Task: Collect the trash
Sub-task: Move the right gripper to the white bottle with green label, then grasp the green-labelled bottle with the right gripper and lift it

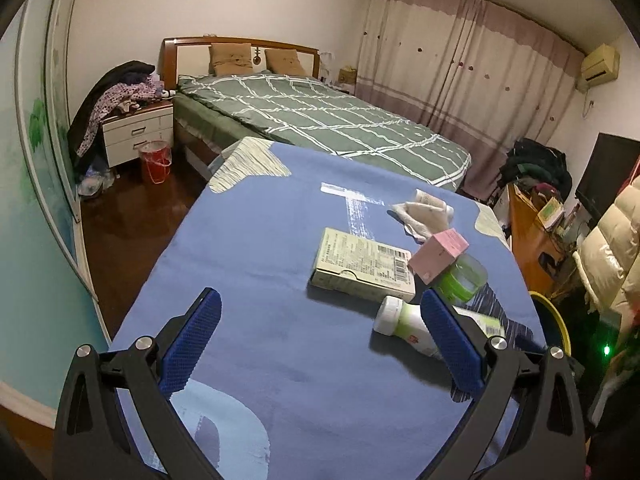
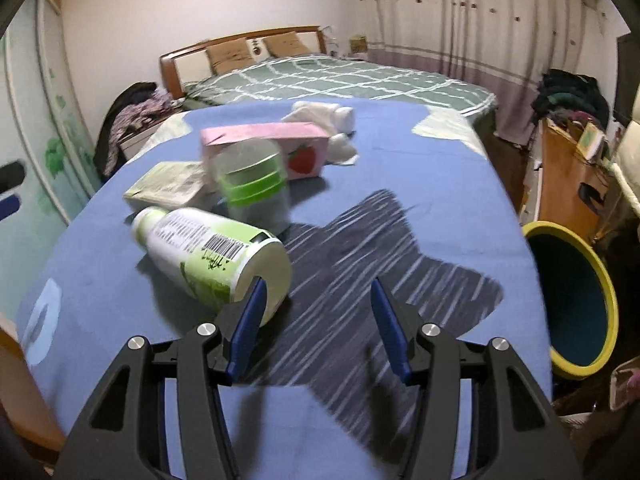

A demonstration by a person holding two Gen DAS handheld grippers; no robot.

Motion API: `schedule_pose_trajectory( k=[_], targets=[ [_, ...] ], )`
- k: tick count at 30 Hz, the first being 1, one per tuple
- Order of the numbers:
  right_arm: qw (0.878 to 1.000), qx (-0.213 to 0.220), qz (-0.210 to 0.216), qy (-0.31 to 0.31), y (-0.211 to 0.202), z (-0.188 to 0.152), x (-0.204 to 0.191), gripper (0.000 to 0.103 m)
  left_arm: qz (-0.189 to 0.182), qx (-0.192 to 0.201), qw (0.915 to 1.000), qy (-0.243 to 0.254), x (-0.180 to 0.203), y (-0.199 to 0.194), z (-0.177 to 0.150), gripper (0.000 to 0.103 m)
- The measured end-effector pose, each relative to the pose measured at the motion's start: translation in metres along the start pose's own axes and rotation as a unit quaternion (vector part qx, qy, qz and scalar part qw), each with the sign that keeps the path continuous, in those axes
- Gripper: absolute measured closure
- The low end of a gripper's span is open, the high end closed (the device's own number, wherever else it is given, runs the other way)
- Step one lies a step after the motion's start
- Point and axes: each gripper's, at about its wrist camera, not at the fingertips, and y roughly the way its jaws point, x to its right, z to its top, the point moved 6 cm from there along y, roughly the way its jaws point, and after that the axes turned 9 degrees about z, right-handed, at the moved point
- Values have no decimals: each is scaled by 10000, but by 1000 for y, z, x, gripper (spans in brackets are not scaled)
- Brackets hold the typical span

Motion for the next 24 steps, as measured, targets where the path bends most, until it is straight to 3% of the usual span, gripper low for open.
schedule_pose_trajectory(
  k=[8, 11, 15, 19, 24],
  targets=[
    [9939, -285, 953, -483, -2, -26, -72, 51, 143, 106, 9997, -149, -11, -9, 5, 5],
    [9919, -268, 1054, -657, -7, -28, -84, 51, 174, 129, 9996, -159, -14, -13, 5, 5],
    [9910, -199, 1117, -709, -15, -30, -90, 40, 190, 177, 9995, -191, -17, -17, 6, 5],
    [9890, -191, 1301, -676, -20, -31, -95, 38, 185, 146, 9995, -214, -19, -16, 4, 5],
    [9888, -263, 1244, -778, -1, -30, -108, 37, 165, 93, 9996, -189, -17, -13, 0, 5]
  ],
)
